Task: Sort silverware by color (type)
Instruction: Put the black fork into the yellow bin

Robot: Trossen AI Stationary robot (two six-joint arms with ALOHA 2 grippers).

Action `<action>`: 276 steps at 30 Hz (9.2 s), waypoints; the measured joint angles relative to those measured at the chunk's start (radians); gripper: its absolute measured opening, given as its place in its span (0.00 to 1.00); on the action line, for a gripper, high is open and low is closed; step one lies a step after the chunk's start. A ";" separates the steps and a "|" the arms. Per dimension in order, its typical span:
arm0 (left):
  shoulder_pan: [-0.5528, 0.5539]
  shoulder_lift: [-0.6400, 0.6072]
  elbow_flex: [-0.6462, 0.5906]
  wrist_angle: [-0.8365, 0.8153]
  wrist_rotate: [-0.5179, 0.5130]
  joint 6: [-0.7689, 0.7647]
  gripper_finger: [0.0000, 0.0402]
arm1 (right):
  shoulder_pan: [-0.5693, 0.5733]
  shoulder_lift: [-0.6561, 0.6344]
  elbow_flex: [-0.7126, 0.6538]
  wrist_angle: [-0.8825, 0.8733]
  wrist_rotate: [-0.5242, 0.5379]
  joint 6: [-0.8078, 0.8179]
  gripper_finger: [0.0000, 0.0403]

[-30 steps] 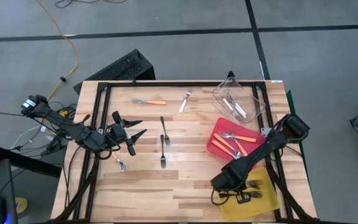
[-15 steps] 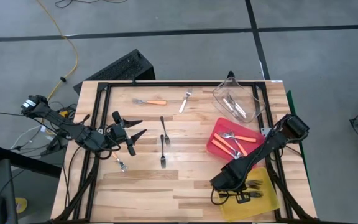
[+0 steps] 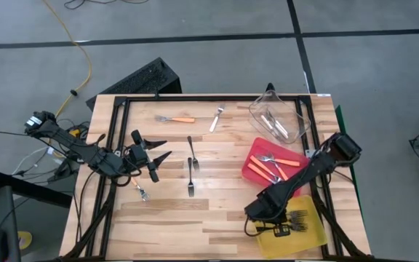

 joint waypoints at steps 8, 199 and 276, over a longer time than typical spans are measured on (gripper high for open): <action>0.009 -0.040 0.000 -0.003 0.121 -0.041 0.44 | -0.047 -0.116 0.099 -0.148 0.039 -0.026 0.16; 0.255 0.523 0.155 0.012 0.925 0.138 0.00 | -0.442 -0.498 0.170 0.203 0.613 -0.420 0.63; 0.176 0.474 -0.043 1.149 0.944 0.461 0.00 | -0.381 -0.009 0.166 1.451 0.558 -0.700 0.56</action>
